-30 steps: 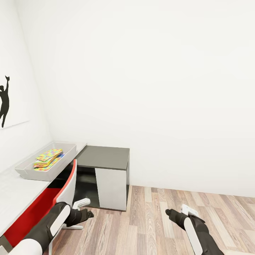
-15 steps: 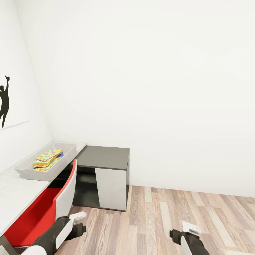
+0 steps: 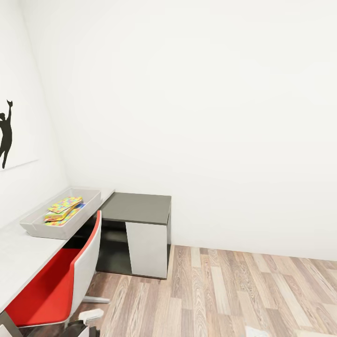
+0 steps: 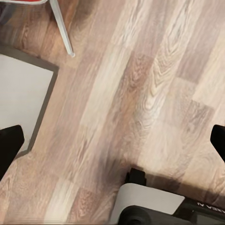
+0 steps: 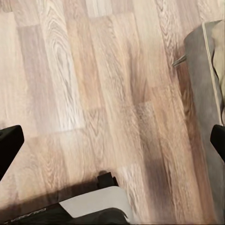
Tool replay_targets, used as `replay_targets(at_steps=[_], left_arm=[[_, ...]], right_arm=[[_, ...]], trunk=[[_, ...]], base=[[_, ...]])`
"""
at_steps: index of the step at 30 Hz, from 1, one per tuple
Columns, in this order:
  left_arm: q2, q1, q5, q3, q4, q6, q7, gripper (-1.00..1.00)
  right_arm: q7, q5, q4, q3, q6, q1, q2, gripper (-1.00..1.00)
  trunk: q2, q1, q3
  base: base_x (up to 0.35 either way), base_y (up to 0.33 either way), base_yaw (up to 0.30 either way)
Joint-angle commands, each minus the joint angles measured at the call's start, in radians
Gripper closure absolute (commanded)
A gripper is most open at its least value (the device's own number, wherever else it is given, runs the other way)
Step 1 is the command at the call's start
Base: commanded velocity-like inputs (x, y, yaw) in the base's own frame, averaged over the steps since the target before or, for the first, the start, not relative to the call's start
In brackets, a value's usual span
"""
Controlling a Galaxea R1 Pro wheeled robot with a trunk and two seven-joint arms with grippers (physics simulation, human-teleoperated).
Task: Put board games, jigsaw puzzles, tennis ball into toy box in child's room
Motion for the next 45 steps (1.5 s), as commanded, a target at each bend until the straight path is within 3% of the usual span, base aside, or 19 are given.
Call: replay_targets(at_steps=[1,5,11,13,18,25,38,45], left_arm=[[-0.001,0.001,0.007,-0.009,0.032,-0.027,0.005,-1.00],[-0.002,0.016,0.003,-0.010,0.097,-0.111,0.005,-1.00],[-0.002,0.103,-0.016,-0.012,0.127,-0.213,0.005,-1.00],[-0.001,0.160,-0.034,-0.012,0.130,-0.276,0.005,-1.00],[-0.002,0.259,-0.094,-0.013,0.131,-0.360,0.005,-1.00],[-0.002,0.372,-0.149,-0.013,0.132,-0.393,0.005,-1.00],[-0.013,0.500,-0.153,-0.011,0.134,-0.401,0.005,-1.00],[-0.016,0.519,-0.151,-0.003,0.129,-0.399,0.001,-1.00]], right_arm=[[-0.003,0.007,0.030,-0.002,-0.019,0.000,-0.002,-1.00],[-0.002,0.019,0.111,-0.001,-0.082,0.000,-0.005,-1.00],[-0.002,0.070,0.295,-0.002,-0.231,0.000,-0.023,-1.00],[-0.002,0.100,0.357,-0.002,-0.293,0.005,-0.033,-1.00],[-0.002,0.112,0.387,-0.003,-0.347,0.072,-0.037,-1.00],[-0.002,0.113,0.393,-0.004,-0.408,0.184,-0.038,-1.00],[-0.003,0.112,0.398,-0.004,-0.413,0.304,-0.036,-1.00],[-0.002,0.110,0.398,-0.006,-0.415,0.339,-0.036,-1.00]], trunk=[[-0.001,0.000,0.000],[-0.001,0.000,0.000],[-0.001,0.000,0.000],[-0.001,0.000,0.000],[-0.001,0.000,0.000],[-0.001,0.000,0.000],[-0.001,0.000,0.000],[-0.001,0.000,0.000]], base=[[0.000,0.000,0.000],[0.000,0.000,0.000],[0.000,0.000,0.000],[0.000,0.000,0.000],[0.000,0.000,0.000],[0.000,0.000,0.000],[0.000,0.000,0.000],[0.000,0.000,0.000]])
